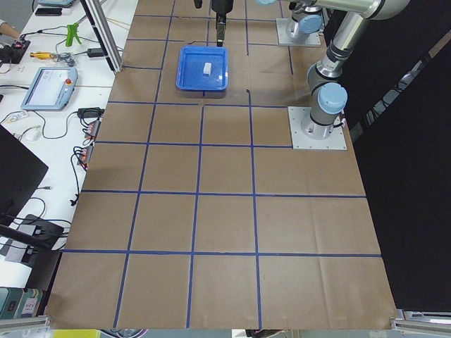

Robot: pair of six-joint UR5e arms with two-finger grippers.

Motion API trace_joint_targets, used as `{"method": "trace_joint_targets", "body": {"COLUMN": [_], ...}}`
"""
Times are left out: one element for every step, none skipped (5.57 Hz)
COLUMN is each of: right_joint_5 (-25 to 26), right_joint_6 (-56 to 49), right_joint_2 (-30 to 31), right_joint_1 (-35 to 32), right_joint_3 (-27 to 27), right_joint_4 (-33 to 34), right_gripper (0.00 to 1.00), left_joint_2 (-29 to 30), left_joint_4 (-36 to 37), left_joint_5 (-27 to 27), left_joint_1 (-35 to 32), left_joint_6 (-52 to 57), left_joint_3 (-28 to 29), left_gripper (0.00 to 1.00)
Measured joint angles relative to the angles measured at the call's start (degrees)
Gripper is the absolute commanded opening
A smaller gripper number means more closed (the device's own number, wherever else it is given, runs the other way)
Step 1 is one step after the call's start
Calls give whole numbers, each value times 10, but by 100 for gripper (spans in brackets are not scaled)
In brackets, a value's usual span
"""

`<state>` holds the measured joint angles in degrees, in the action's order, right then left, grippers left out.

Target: Assemble white blocks and place on blue tray

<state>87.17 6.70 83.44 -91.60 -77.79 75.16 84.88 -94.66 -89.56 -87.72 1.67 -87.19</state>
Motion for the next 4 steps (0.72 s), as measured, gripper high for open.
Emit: {"method": "trace_joint_targets", "body": {"right_joint_5": [0, 0, 1, 9], "right_joint_6": [0, 0, 1, 3], "right_joint_2": [0, 0, 0, 2], "right_joint_1": [8, 20, 27, 29], "right_joint_3": [-6, -14, -18, -20], "right_joint_4": [-2, 0, 1, 2], "right_gripper": [100, 100, 100, 100], "left_joint_2": [0, -1, -1, -1], "left_joint_4": [0, 0, 0, 0], "left_joint_5": [0, 0, 1, 1], "left_joint_1": [0, 0, 0, 0], "left_joint_6": [0, 0, 0, 0], "left_joint_3": [0, 0, 0, 0], "left_gripper": [99, 99, 99, 99]}}
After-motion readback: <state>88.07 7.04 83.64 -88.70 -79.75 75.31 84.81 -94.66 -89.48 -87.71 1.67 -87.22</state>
